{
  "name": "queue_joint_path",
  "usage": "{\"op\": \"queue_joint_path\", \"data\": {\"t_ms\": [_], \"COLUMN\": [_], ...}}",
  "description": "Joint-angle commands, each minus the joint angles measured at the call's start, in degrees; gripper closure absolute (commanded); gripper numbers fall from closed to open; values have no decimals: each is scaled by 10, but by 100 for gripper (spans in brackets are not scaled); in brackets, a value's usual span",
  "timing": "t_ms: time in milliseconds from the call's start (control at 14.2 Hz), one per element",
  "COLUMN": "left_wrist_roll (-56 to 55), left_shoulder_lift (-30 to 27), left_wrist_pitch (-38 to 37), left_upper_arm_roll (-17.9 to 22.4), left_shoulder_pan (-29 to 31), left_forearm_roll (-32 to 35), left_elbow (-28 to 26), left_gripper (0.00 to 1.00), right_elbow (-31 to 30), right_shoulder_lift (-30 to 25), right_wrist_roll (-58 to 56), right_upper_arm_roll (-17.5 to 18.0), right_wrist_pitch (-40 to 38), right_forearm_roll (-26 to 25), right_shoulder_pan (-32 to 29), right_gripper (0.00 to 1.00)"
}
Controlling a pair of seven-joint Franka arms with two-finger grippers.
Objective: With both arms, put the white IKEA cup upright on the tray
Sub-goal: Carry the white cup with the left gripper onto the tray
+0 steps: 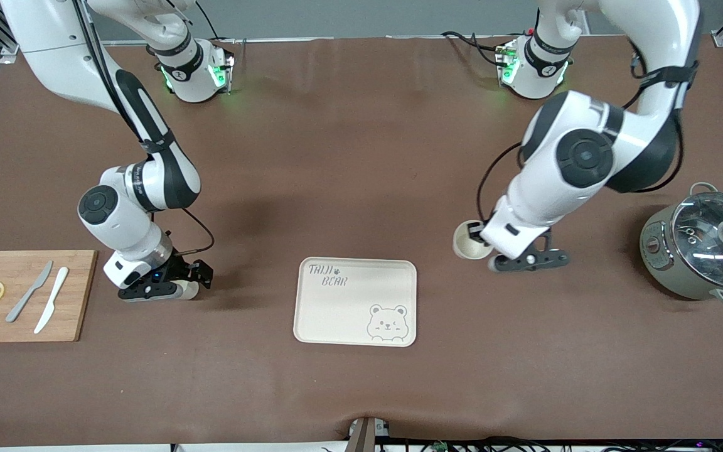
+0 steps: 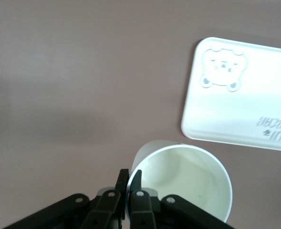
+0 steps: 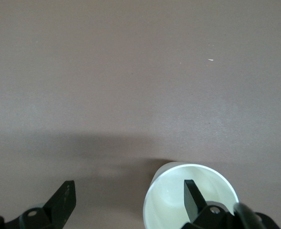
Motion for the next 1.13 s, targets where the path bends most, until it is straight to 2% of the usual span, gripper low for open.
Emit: {"op": "queue_joint_path", "data": {"t_ms": [0,283,565,1060], "left_wrist_roll": [-33,-75,-110,-133], "left_shoulder_lift": [58,123,159,210], "left_wrist_pitch": [-26,-24,33,118], "left_upper_arm_roll": [8,19,102,104], "left_shoulder_pan": [-28,-67,-170,-185], "left_forearm_roll": [7,7,3,1], "left_elbow": [82,134,139,139], "left_gripper": [100,100,100,100], "right_elbow": [-14,-14,-14,-15], "right_shoulder_lift": [-5,1,13,25], "right_wrist_roll": [12,12,11,11], "right_upper_arm_roll": [-1,-1,-2,-2], "right_wrist_pitch": [12,13,30,52], "right_forearm_roll": [-6,-6,-6,-7], "right_shoulder_pan": [5,4,3,2], "right_gripper": [0,0,0,0]}}
